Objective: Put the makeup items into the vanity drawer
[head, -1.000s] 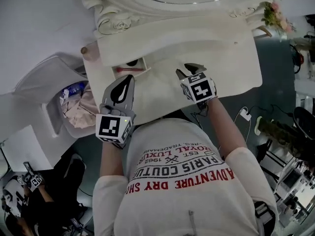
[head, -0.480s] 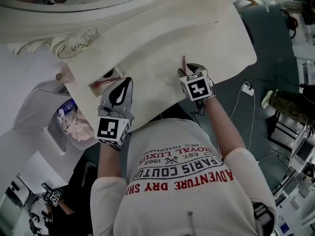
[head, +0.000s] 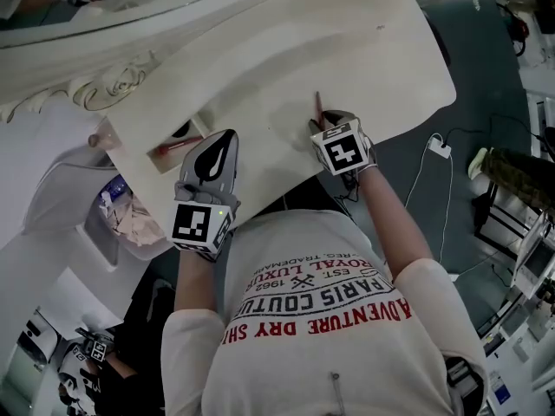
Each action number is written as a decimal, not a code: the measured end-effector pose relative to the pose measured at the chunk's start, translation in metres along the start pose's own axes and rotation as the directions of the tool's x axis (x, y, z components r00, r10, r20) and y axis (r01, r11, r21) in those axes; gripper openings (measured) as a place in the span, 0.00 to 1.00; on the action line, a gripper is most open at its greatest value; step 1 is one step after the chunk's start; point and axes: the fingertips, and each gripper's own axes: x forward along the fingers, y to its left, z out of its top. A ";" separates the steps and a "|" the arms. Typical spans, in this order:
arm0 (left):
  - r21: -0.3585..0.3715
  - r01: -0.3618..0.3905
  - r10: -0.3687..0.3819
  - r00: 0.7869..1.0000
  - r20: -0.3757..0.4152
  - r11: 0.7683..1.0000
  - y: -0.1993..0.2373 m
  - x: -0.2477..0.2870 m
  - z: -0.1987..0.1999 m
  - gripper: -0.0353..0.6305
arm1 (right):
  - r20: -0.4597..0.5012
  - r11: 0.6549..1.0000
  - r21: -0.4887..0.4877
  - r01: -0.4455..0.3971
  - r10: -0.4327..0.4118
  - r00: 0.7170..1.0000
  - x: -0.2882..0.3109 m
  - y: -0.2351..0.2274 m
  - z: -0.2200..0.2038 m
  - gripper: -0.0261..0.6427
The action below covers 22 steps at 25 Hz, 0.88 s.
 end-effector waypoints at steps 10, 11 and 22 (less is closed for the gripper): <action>0.034 0.007 -0.007 1.000 0.007 0.999 -0.018 -0.003 0.002 0.07 | -0.051 0.990 -0.140 -0.016 0.009 0.999 -0.006 0.009 0.007 0.12; 0.032 0.001 -0.001 1.000 0.012 0.999 -0.018 -0.005 0.003 0.07 | -0.038 0.989 -0.149 -0.019 0.013 0.999 -0.009 0.013 0.012 0.12; 0.019 -0.149 0.146 0.984 0.103 0.989 0.000 -0.070 0.022 0.07 | 0.133 0.944 -0.315 -0.093 0.141 0.981 -0.050 0.082 0.090 0.12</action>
